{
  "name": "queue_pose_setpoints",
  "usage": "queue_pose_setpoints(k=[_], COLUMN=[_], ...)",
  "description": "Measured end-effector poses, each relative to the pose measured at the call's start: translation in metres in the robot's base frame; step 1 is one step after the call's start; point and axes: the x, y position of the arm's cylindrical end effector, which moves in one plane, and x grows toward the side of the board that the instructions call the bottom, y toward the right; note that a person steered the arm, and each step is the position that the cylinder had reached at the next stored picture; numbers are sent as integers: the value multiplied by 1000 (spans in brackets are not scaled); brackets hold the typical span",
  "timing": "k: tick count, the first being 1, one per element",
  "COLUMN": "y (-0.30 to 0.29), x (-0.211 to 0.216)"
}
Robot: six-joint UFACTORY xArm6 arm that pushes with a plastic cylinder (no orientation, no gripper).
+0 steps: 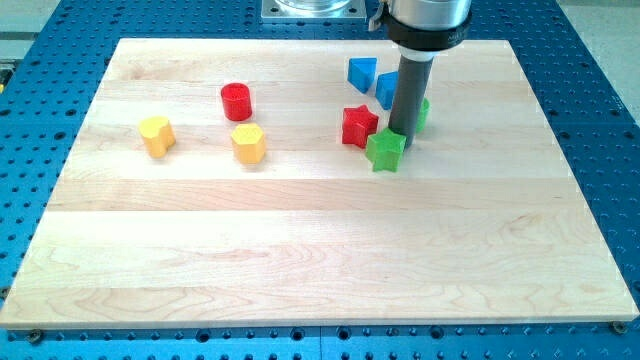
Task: Slide the green star closer to the blue cube
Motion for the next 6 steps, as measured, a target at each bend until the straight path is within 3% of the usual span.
queue_pose_setpoints(k=[1, 3, 4, 5, 6], y=[-56, -80, -116, -47, -12], x=[-1, -18, 39, 84, 73])
